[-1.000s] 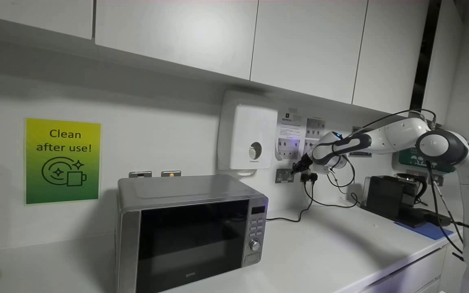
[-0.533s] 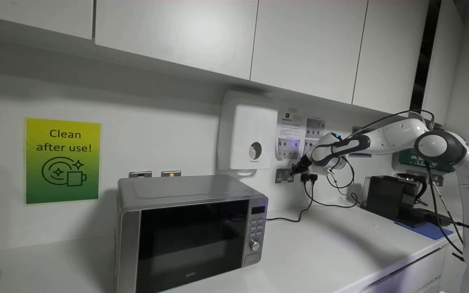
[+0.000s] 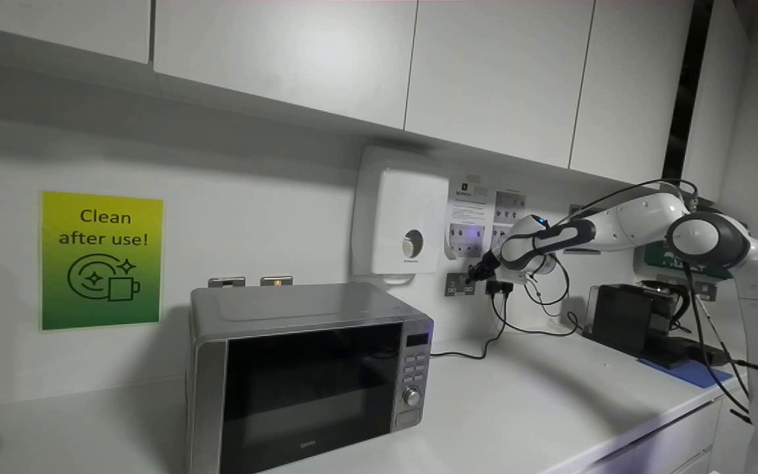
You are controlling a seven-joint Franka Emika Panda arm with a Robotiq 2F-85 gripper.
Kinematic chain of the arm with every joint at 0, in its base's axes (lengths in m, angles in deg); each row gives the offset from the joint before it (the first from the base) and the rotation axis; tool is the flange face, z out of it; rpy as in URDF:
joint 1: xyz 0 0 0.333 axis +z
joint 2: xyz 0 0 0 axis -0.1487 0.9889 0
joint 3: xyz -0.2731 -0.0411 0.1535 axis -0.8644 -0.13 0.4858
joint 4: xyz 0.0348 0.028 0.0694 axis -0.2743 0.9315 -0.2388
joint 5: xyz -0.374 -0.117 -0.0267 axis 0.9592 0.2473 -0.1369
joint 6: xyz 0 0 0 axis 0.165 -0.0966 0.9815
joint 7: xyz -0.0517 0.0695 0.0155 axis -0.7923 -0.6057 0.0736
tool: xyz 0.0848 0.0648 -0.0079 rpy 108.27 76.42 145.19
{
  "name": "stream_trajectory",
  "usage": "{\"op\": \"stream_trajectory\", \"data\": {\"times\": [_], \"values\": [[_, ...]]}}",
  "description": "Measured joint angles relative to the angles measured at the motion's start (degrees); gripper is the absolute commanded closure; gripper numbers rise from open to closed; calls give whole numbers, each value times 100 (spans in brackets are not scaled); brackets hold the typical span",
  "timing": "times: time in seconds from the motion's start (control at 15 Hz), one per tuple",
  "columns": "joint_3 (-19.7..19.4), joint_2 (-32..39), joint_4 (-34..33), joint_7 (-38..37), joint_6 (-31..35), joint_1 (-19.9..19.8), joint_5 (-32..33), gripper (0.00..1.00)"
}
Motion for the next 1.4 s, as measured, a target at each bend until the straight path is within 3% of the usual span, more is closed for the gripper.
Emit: {"op": "stream_trajectory", "data": {"times": [1.4], "values": [[-13,237,-366,-221,0,37,168,100]]}}
